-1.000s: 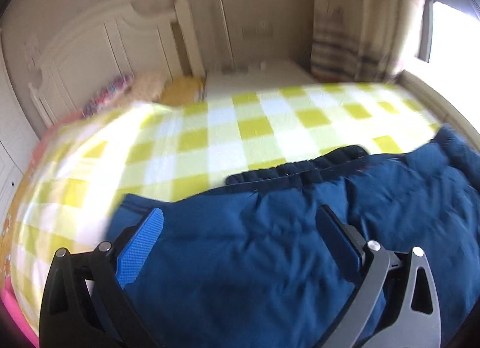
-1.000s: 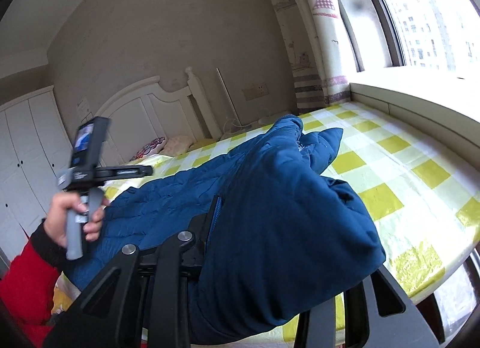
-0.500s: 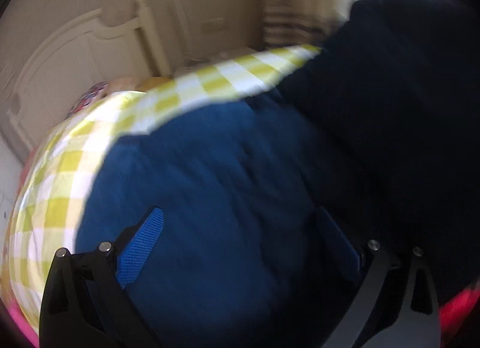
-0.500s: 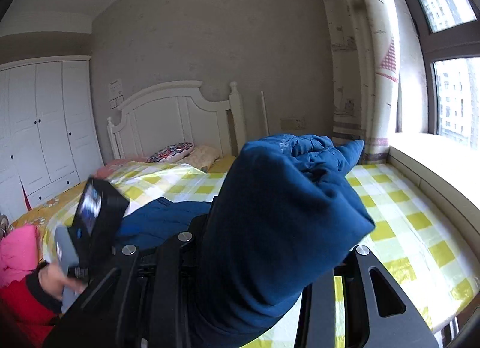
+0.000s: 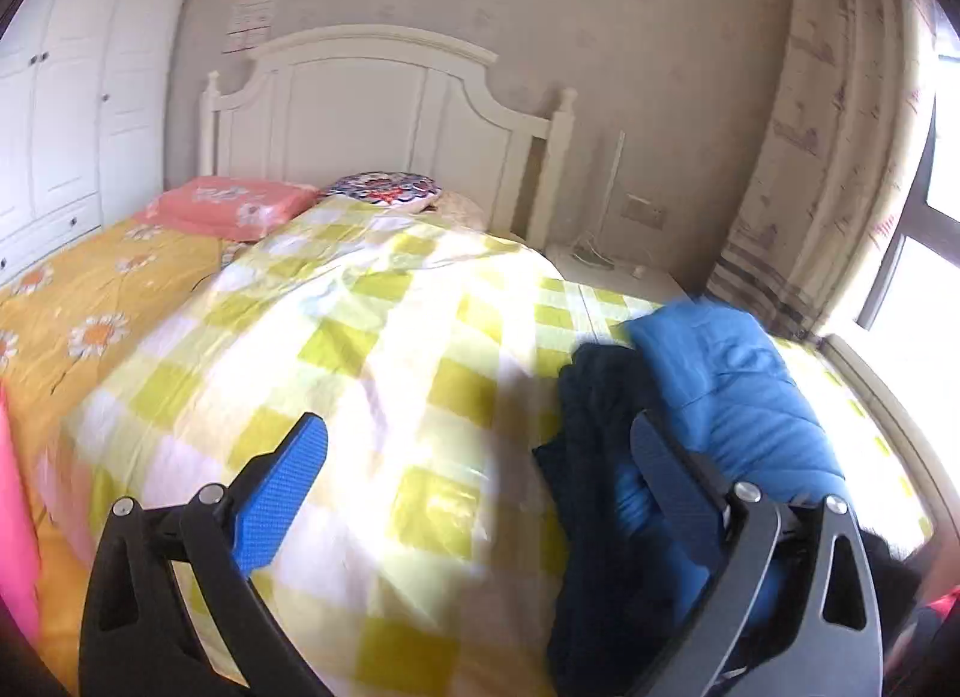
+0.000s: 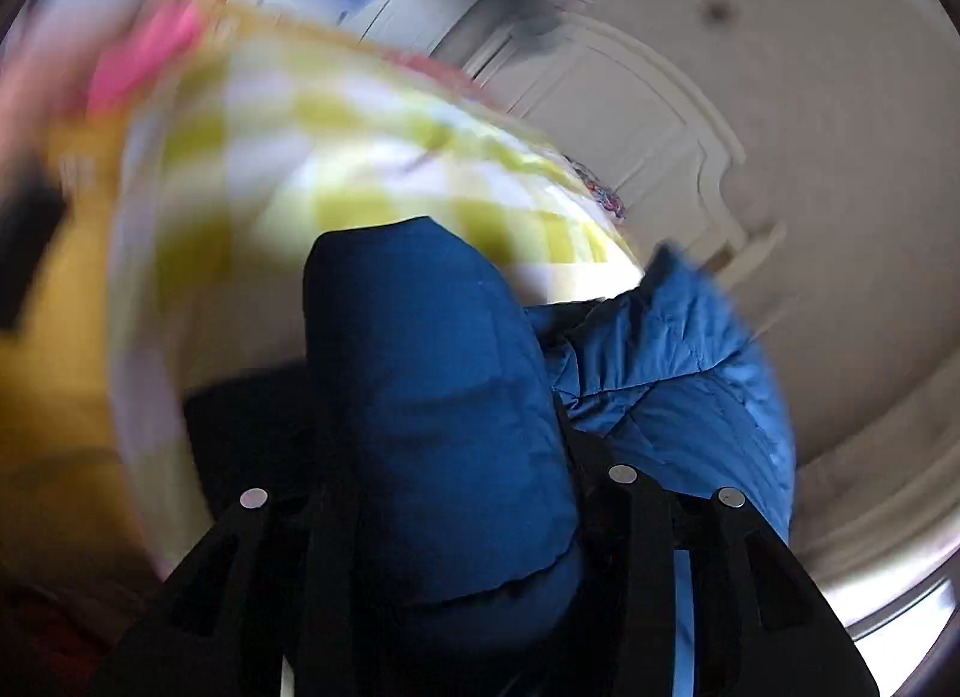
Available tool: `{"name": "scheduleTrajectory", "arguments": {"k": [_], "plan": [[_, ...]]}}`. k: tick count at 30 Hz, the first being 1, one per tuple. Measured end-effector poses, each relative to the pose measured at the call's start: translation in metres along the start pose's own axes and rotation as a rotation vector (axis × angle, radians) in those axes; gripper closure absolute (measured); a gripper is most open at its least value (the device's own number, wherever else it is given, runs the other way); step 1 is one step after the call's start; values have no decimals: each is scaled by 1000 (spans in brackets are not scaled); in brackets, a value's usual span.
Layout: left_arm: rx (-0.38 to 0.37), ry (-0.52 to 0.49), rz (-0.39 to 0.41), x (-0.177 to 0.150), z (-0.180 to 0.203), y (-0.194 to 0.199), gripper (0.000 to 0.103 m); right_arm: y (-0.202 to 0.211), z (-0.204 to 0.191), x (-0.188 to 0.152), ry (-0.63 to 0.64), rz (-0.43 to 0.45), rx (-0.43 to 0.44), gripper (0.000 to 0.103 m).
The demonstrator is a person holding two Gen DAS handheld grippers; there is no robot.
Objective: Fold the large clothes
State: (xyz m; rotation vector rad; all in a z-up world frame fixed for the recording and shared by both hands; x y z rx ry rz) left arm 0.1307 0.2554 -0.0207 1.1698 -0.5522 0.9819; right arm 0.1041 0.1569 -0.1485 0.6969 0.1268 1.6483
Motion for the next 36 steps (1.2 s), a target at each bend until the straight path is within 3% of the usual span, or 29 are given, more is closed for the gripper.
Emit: {"name": "scheduleTrajectory", "arguments": {"k": [1, 5, 9, 11, 13, 14, 15, 17, 19, 21, 24, 25, 26, 27, 29, 31, 34, 36], "plan": [[-18, -16, -14, 1, 5, -4, 3, -3, -12, 2, 53, 0, -48, 62], [-137, -142, -102, 12, 57, -36, 3, -5, -7, 1, 29, -4, -23, 62], [-191, -365, -160, 24, 141, -79, 3, -10, -8, 3, 63, -6, -48, 61], [-187, -464, -191, 12, 173, -102, 3, -12, -10, 4, 65, -3, -44, 60], [-122, -550, -241, -5, 189, -137, 3, -11, -11, 5, 80, 19, -46, 59], [-54, -585, -268, -16, 187, -161, 3, -10, -12, 4, 89, 32, -46, 59], [-28, -581, -294, -23, 178, -178, 2, -8, -13, 4, 94, 43, -44, 59], [-116, -438, -368, -37, 154, -200, 2, 1, -17, -1, 105, 69, -28, 57], [-136, -342, -386, -40, 132, -207, 2, 4, -19, -5, 113, 73, 17, 55], [-102, -336, -351, -44, 116, -206, 2, 11, -17, -8, 113, 75, 76, 54], [-58, -333, -284, -49, 103, -201, 2, 32, -1, -18, -12, 108, 228, 51], [-51, -334, -271, -47, 106, -202, 2, 49, 9, -24, -91, 157, 317, 40], [-51, -326, -266, -48, 103, -202, 2, 65, 17, -29, -145, 205, 380, 18], [-57, -319, -270, -46, 104, -200, 2, 79, 23, -35, -176, 239, 412, 13], [-67, -312, -276, -44, 106, -204, 2, 107, 40, -52, -221, 291, 436, 16], [-70, -310, -274, -43, 105, -202, 2, 114, 63, -72, -291, 279, 417, 34], [-69, -310, -270, -43, 105, -202, 2, 98, 108, -105, -511, 242, 382, 46], [-56, -317, -256, -42, 105, -200, 2, 81, 126, -113, -666, 238, 412, 47]]}}
Point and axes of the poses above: each gripper's, at about its wrist camera, not at the fingertips, and y roughly against the way its jaws point, z to its right, x to its top, the point moved 8 cm from there along -y, roughly the way its jaws point, and after that the axes turned 11 degrees about y, right-handed, at the moved point
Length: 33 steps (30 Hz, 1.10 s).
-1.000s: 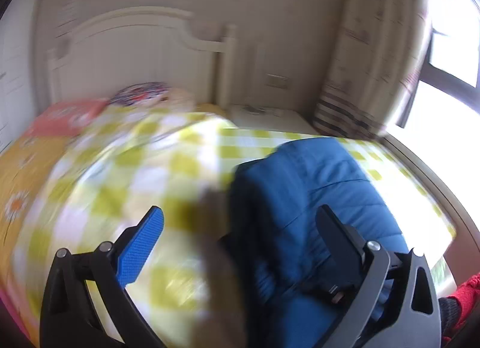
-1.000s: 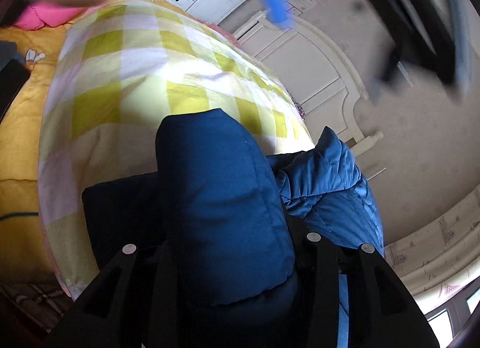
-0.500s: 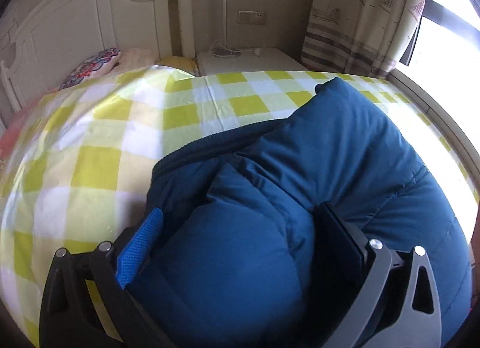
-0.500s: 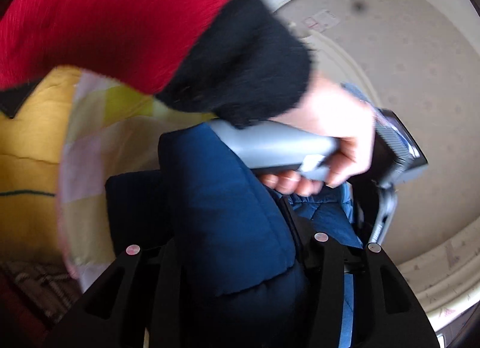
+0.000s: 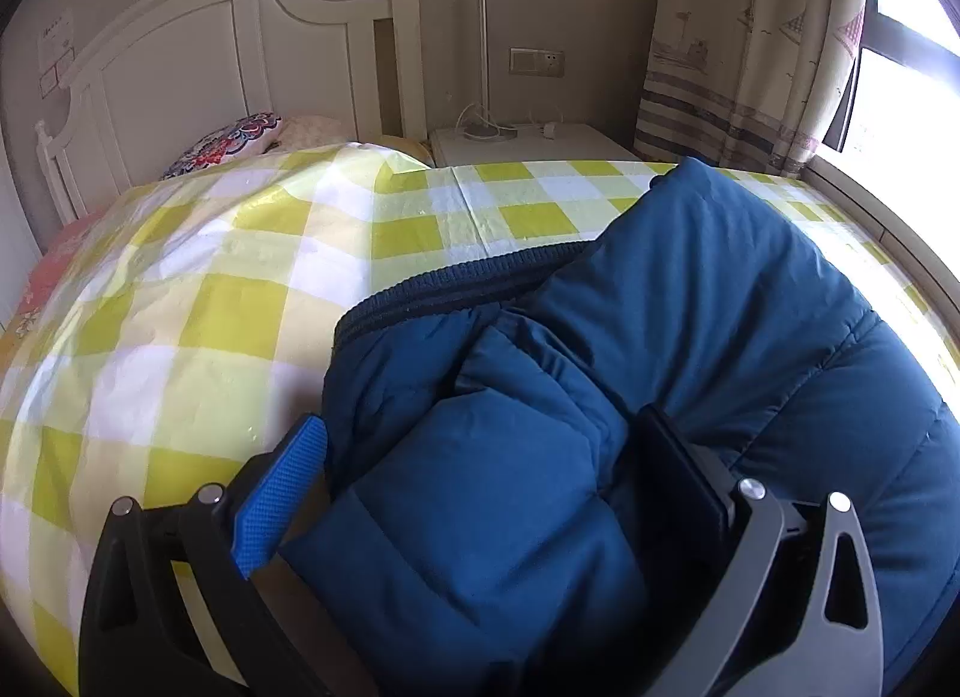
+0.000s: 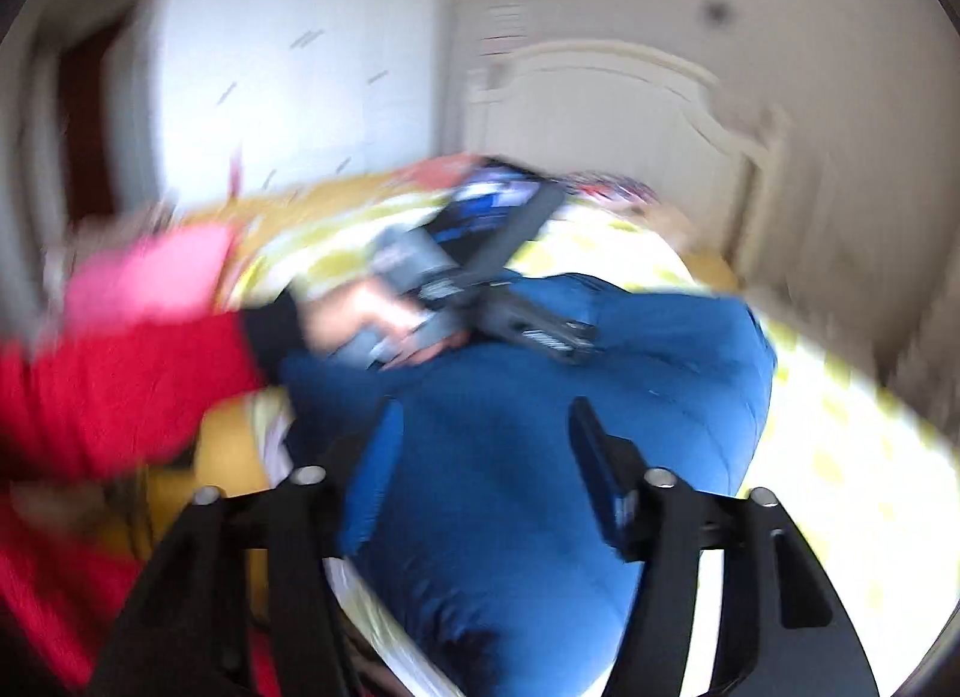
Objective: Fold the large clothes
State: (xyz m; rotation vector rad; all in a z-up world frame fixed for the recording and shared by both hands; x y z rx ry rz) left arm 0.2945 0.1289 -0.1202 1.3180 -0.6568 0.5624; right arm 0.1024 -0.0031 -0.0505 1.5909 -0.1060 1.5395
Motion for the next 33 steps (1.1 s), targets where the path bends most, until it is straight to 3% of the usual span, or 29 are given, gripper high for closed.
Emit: {"name": "scheduleTrajectory", "arguments": {"k": [2, 3, 5, 7, 10, 13, 15, 19, 22, 24, 26, 29, 33], "plan": [[30, -12, 16, 0, 0, 5, 2, -31, -3, 3, -21, -18, 47, 47], [44, -17, 20, 1, 0, 8, 2, -51, -15, -5, 37, -64, 54, 47], [94, -53, 38, 3, -1, 19, 2, -65, -42, -13, 228, -95, -27, 46], [200, -116, 104, 12, -5, 43, 2, -66, -54, -21, 351, -129, -63, 46], [258, -94, 165, 24, -7, 89, 2, -65, -40, -25, 272, -117, 11, 46], [135, 30, 154, 20, 5, 128, 2, -66, -40, -27, 293, -105, -6, 46], [95, 63, 122, 5, 18, 130, 2, -66, -45, -28, 314, -106, -30, 46], [145, 24, 3, -32, 31, 74, 2, -65, -49, -31, 321, -94, -48, 46], [41, 153, -15, -37, 14, 56, 2, -54, -58, -28, 348, -106, -48, 46], [33, 199, -5, -40, 4, 58, 2, -38, -54, -24, 332, -111, 23, 46], [44, 207, 27, -45, 0, 60, 2, -19, -30, -15, 273, -75, 36, 46], [74, 208, 71, -48, 0, 65, 2, -2, 39, 6, 123, 2, -51, 47], [111, 195, 105, -48, 3, 72, 2, -28, 128, 31, -7, -2, -184, 57]]}}
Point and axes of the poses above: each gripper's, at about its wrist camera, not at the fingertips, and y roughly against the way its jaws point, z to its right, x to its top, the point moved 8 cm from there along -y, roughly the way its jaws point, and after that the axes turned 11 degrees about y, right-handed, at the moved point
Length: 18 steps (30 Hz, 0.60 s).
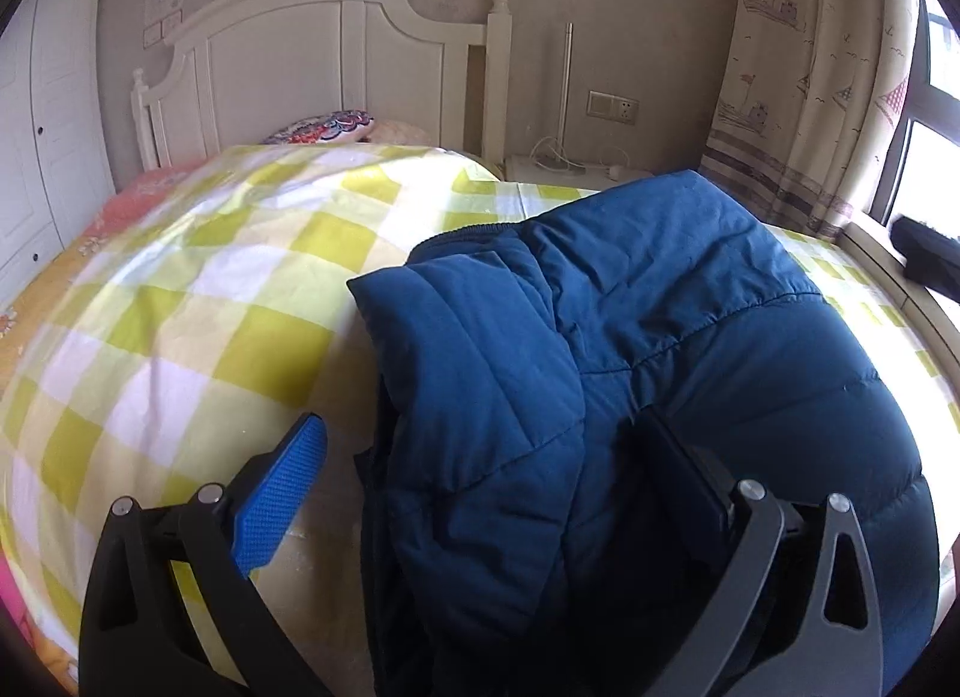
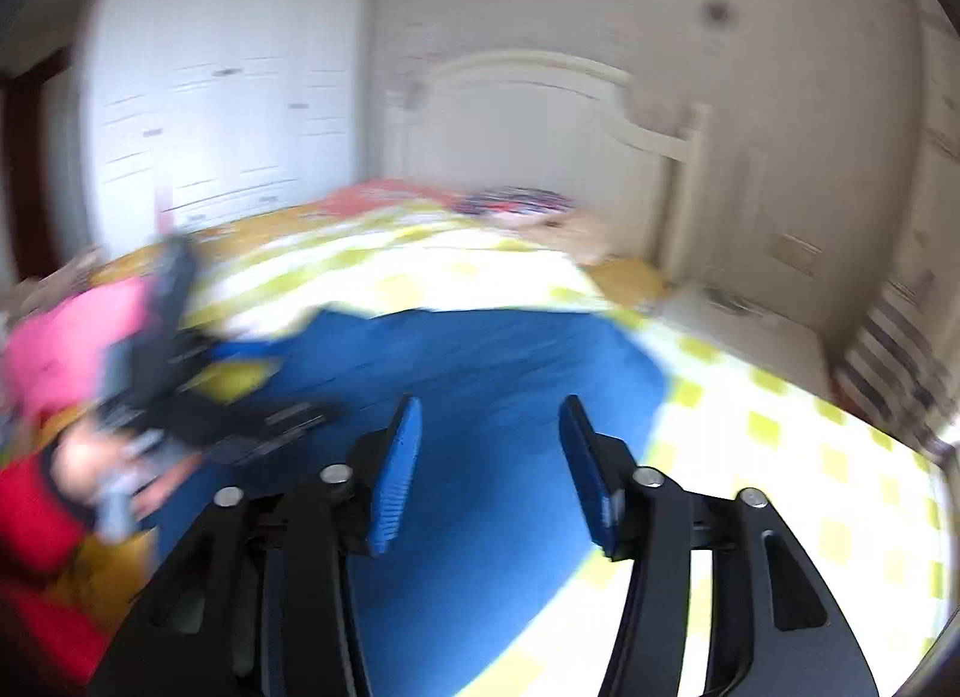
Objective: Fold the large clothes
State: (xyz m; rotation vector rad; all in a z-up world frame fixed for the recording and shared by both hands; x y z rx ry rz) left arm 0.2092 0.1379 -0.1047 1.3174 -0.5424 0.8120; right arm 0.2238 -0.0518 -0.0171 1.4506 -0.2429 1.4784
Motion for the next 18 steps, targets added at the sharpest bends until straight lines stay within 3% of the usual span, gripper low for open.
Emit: {"name": "scheduleTrajectory", "arguments": {"k": [5, 6, 8, 9, 13, 16, 18], "plan": [[-30, 45, -11, 1, -7, -2, 2, -84, 45, 25, -56, -40, 4, 62], [-33, 51, -10, 1, -8, -2, 2, -105, 44, 19, -53, -82, 29, 62], [-7, 74, 4, 2, -14, -1, 2, -159, 36, -15, -24, -259, 113, 61], [-2, 76, 1, 1, -15, -2, 2, -167, 34, -19, 17, -255, 92, 61], [-32, 95, -8, -1, -16, -2, 2, -162, 34, -5, 60, -307, 88, 61], [-27, 93, 4, -1, -15, -1, 2, -139, 58, 30, -35, -167, 68, 61], [-28, 98, 7, -1, -16, -1, 2, -135, 72, 37, -64, -145, 27, 61]]}}
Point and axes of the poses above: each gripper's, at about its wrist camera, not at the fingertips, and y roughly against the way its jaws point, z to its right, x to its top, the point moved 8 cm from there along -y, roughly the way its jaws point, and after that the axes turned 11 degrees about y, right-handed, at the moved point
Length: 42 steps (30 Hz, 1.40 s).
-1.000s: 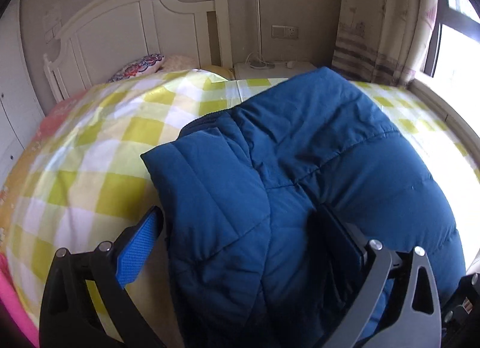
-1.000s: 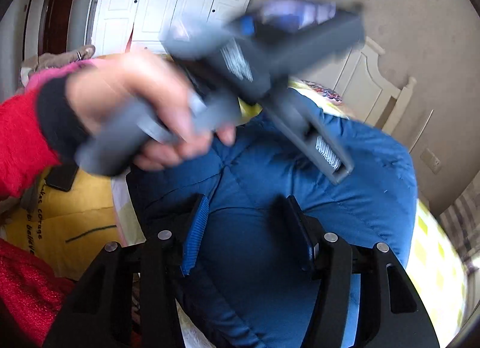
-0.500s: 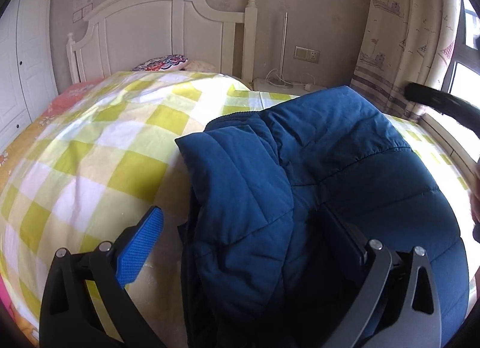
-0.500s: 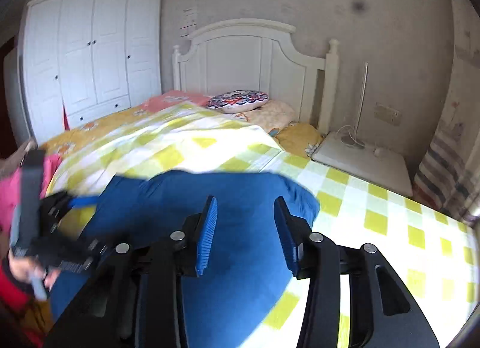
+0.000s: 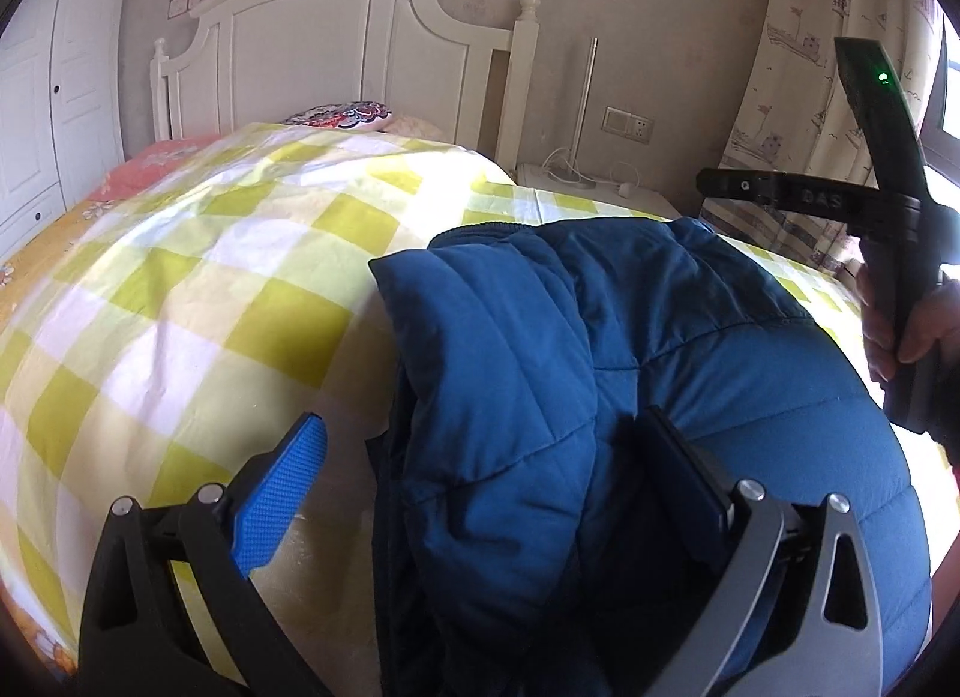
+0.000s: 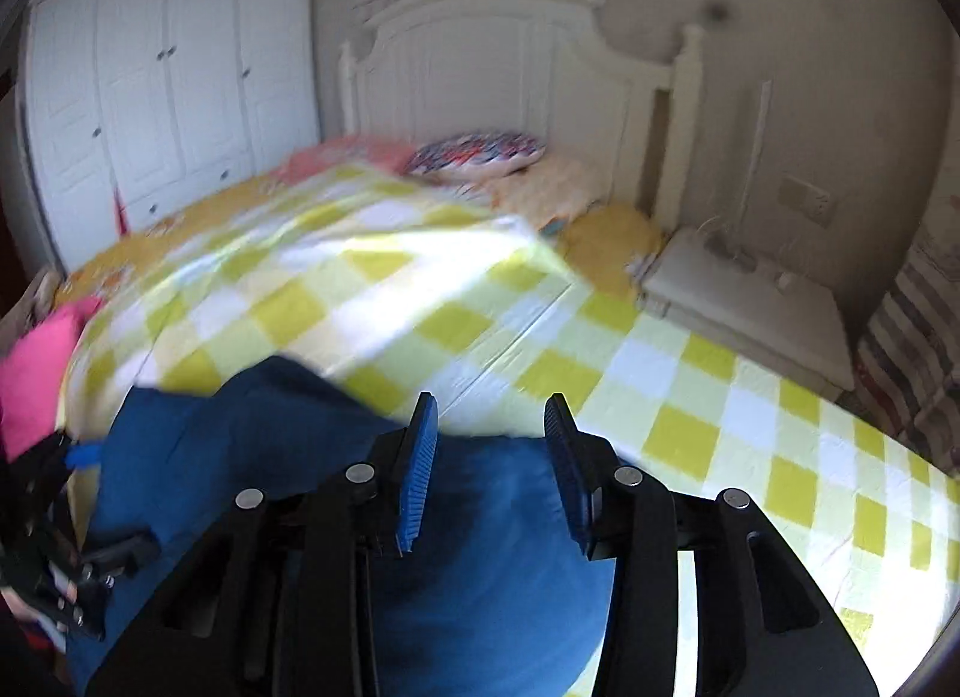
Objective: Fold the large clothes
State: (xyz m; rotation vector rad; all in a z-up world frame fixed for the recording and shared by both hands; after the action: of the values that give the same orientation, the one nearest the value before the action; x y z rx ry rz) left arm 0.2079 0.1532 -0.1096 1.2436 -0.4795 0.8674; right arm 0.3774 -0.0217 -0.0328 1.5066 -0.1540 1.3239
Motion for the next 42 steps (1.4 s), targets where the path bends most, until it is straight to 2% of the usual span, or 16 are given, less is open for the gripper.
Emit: {"name": "scheduleTrajectory", "arguments": {"k": [3, 5, 7, 9, 13, 16, 20, 22, 24, 26, 29, 31, 33, 36, 39, 42], "plan": [[1, 14, 1, 0, -1, 1, 2, -57, -19, -48, 44, -185, 58, 60], [-1, 27, -5, 0, -6, 0, 2, -62, -23, -52, 69, -166, 32, 60], [-11, 45, -7, -1, -9, 2, 2, -57, -23, -39, 102, -237, 1, 61], [2, 46, 4, -2, -11, 4, 2, -45, -29, -21, 170, -228, -52, 61], [64, 12, 20, -4, -10, 10, 2, -18, -75, 15, 224, -117, 100, 61], [139, -29, 41, -5, -8, 15, 2, -59, -106, -13, 308, -283, 150, 60], [136, -22, 21, -8, -13, 16, 2, -66, -105, -9, 313, -333, 139, 61], [142, -26, 27, -8, -15, 19, 2, -53, -112, 5, 351, -294, 131, 61], [155, -28, 36, -10, -16, 22, 2, -36, -130, 27, 368, -218, 187, 61], [160, -29, 38, -11, -17, 23, 2, -34, -155, 37, 422, -201, 256, 61], [163, -25, 34, -13, -18, 24, 2, -68, -191, 20, 530, -321, 308, 61], [193, -27, 32, -13, -22, 23, 2, -98, -201, 3, 585, -401, 285, 61], [171, -13, 13, -15, -25, 21, 2, -105, -203, 4, 581, -415, 275, 61], [156, -12, 6, -15, -25, 21, 2, -93, -201, 12, 596, -371, 220, 61], [161, -15, 17, -15, -24, 22, 2, -56, -180, 25, 456, -270, 218, 57], [154, -9, 17, -16, -23, 21, 2, -3, -138, 25, 270, -148, 125, 29]]}}
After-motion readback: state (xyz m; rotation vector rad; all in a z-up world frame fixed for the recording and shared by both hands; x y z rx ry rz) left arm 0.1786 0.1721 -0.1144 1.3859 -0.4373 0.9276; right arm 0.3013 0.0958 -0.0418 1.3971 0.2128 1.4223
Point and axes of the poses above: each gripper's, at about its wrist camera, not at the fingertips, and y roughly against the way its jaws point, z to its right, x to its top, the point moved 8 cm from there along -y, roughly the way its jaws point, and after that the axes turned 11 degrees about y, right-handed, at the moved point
